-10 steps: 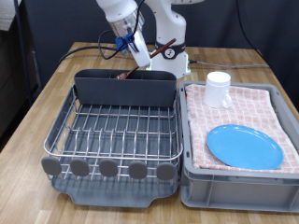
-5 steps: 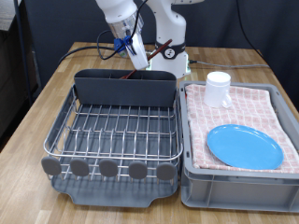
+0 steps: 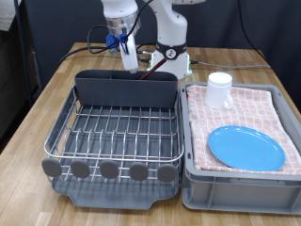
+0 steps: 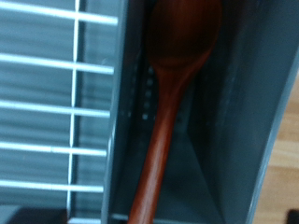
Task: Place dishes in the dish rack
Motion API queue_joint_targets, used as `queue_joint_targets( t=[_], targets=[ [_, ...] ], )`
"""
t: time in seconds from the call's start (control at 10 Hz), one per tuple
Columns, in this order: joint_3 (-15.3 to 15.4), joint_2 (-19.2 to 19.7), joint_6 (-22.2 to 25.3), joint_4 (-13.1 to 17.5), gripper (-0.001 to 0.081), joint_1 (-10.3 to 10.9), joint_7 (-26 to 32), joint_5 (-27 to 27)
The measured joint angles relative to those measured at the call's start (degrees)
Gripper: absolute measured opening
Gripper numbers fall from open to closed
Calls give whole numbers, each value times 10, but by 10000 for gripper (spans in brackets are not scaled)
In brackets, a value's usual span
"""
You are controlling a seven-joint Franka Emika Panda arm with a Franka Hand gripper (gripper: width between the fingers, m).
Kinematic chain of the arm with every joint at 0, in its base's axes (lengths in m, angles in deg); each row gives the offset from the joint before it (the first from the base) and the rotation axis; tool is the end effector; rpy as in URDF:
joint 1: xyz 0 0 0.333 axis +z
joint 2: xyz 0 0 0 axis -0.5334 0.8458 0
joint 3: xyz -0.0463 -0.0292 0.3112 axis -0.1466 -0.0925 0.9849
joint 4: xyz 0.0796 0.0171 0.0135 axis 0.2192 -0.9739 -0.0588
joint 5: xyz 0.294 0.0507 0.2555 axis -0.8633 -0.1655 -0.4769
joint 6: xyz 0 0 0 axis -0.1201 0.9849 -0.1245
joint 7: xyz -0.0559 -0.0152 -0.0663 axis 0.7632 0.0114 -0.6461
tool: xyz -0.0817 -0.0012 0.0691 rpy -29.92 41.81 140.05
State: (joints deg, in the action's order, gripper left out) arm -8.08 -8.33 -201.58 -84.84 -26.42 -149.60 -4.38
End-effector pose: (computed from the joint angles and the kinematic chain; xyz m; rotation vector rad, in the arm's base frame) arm 0.3529 -0.1330 0.3044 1.4041 -2.7539 -0.1886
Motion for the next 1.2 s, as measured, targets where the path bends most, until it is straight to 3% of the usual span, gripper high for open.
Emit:
queue_joint_targets(
  t=[0.3, 0.7, 0.8, 1.2],
  targets=[
    [54, -5, -37, 0, 373, -17, -111, 98],
    [124, -33, -58, 15, 373, -2, -144, 115],
    [140, -37, -45, 25, 801, 6, -144, 114],
    [182, -40, 22, 83, 802, 62, -110, 98]
  ],
)
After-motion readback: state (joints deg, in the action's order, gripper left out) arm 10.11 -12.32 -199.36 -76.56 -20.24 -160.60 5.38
